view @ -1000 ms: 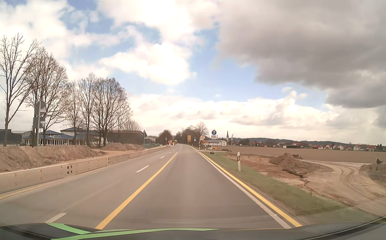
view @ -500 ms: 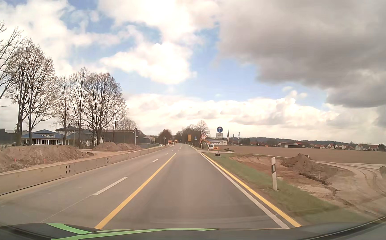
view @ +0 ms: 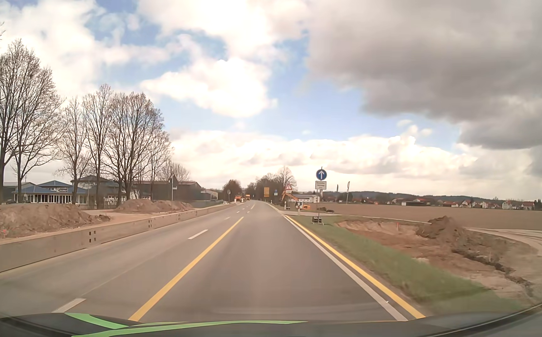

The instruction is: Follow the waypoints while adhering to traffic rules and regulations

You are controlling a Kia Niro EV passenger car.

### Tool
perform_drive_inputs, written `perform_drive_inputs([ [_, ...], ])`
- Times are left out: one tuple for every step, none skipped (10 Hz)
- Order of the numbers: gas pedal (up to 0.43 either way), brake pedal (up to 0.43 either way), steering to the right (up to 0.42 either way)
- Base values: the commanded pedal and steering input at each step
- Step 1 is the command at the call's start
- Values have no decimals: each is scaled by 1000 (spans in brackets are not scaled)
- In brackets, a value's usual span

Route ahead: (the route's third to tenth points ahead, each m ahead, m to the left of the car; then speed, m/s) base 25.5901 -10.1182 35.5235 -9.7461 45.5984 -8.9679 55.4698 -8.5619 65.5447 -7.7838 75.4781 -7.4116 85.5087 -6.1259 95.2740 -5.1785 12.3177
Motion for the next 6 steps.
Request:
perform_drive_inputs([
  [98,0,0],
  [110,0,0],
  [110,0,0],
  [110,0,0],
  [110,0,0],
  [110,0,0],
])
